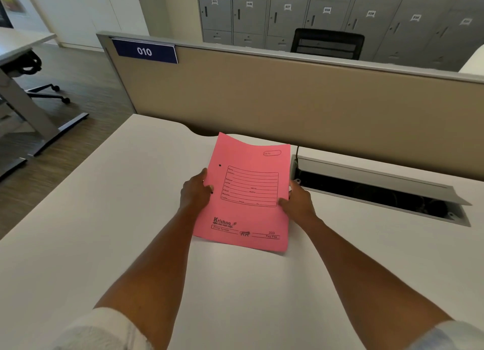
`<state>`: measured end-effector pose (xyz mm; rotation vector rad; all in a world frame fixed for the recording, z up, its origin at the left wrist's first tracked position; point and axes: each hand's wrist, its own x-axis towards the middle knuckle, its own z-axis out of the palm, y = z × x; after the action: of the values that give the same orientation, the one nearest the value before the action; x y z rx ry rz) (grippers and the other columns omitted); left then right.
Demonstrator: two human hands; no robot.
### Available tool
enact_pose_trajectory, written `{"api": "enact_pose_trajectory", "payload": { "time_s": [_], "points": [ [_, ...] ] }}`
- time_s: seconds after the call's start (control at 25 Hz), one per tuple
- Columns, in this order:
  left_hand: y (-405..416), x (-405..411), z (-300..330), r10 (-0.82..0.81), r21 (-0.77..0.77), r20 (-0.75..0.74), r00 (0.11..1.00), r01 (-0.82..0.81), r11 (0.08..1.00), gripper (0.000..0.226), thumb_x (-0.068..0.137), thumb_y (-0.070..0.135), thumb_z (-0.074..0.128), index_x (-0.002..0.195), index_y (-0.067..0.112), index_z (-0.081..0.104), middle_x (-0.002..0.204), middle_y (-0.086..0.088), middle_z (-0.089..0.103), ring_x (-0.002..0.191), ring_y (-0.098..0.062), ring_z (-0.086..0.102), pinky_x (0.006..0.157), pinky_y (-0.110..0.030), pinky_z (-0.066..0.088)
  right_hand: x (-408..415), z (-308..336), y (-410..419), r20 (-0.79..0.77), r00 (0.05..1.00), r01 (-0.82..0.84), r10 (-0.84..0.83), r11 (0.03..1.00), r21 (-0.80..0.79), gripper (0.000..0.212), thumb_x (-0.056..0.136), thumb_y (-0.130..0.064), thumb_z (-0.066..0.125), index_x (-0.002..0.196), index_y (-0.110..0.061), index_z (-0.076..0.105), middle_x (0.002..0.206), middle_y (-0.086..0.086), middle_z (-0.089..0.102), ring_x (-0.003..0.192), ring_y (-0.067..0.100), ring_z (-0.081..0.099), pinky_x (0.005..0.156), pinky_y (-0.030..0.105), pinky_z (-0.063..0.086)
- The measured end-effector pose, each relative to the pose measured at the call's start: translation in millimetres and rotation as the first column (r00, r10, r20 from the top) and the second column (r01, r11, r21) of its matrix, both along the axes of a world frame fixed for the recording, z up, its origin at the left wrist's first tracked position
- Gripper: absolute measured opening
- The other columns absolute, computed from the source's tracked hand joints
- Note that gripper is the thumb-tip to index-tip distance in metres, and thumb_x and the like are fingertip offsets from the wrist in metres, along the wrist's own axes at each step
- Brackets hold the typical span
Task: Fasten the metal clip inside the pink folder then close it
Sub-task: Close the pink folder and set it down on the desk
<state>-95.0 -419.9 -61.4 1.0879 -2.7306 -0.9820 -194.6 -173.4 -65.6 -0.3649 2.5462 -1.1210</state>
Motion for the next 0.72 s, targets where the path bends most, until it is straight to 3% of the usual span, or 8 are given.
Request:
{"api": "enact_pose_trajectory", "payload": {
  "time_s": [0.12, 0.28, 0.52, 0.6, 0.72],
  "points": [
    [-1.1, -8.1, -5.5, -0.029, -0.003, -0.012, 1.000, 0.029, 1.000, 0.058, 0.099, 0.022, 0.051, 0.154, 0.025, 0.032, 0.133, -0.007, 0.064, 0.104, -0.031, 0.068, 0.090, -0.049, 0.056, -0.2, -7.7, -0.6, -0.002, 0.999, 0.037, -0.037, 0.998, 0.055, 0.042, 0.087, -0.018, 0.063, 0.127, -0.019, 0.051, 0.122, 0.006, 0.067, 0.107, 0.030, 0.064, 0.085, 0.038, 0.051],
    [-0.8, -11.9, -16.3, -0.077, -0.052, 0.034, 0.996, 0.079, 0.996, 0.055, 0.098, 0.025, 0.052, 0.151, 0.020, 0.038, 0.126, -0.011, 0.065, 0.105, -0.032, 0.066, 0.091, -0.049, 0.056, 3.6, -15.5, -0.1, -0.081, 0.993, 0.101, -0.089, 0.982, 0.162, 0.035, 0.089, -0.020, 0.062, 0.122, -0.014, 0.051, 0.118, 0.008, 0.064, 0.104, 0.031, 0.063, 0.082, 0.038, 0.051],
    [4.5, -11.8, -15.8, -0.093, -0.192, 0.126, 0.988, 0.116, 0.974, 0.039, 0.097, 0.028, 0.053, 0.132, 0.011, 0.050, 0.117, -0.015, 0.055, 0.104, -0.035, 0.062, 0.082, -0.046, 0.053, 10.7, -20.6, -2.1, -0.139, 0.987, 0.120, -0.083, 0.950, 0.287, 0.033, 0.094, -0.023, 0.052, 0.123, -0.009, 0.047, 0.121, 0.012, 0.050, 0.105, 0.031, 0.058, 0.083, 0.039, 0.049],
    [9.3, -10.9, -16.8, -0.087, -0.200, 0.119, 0.989, 0.110, 0.974, 0.041, 0.098, 0.027, 0.052, 0.136, 0.013, 0.046, 0.120, -0.015, 0.053, 0.105, -0.035, 0.061, 0.082, -0.047, 0.053, 13.1, -20.9, -0.8, -0.149, 0.983, 0.146, -0.107, 0.948, 0.282, 0.036, 0.093, -0.026, 0.055, 0.123, -0.009, 0.047, 0.123, 0.013, 0.048, 0.106, 0.030, 0.057, 0.084, 0.040, 0.051],
    [15.8, -10.4, -16.9, -0.109, -0.260, 0.129, 0.986, 0.139, 0.956, 0.060, 0.096, 0.028, 0.054, 0.149, 0.015, 0.030, 0.132, -0.015, 0.048, 0.117, -0.034, 0.053, 0.093, -0.049, 0.050, 15.9, -17.5, 0.5, -0.194, 0.972, 0.180, -0.133, 0.951, 0.250, 0.045, 0.092, -0.034, 0.057, 0.128, -0.009, 0.045, 0.126, 0.013, 0.047, 0.109, 0.030, 0.054, 0.088, 0.042, 0.051]
  ]
}}
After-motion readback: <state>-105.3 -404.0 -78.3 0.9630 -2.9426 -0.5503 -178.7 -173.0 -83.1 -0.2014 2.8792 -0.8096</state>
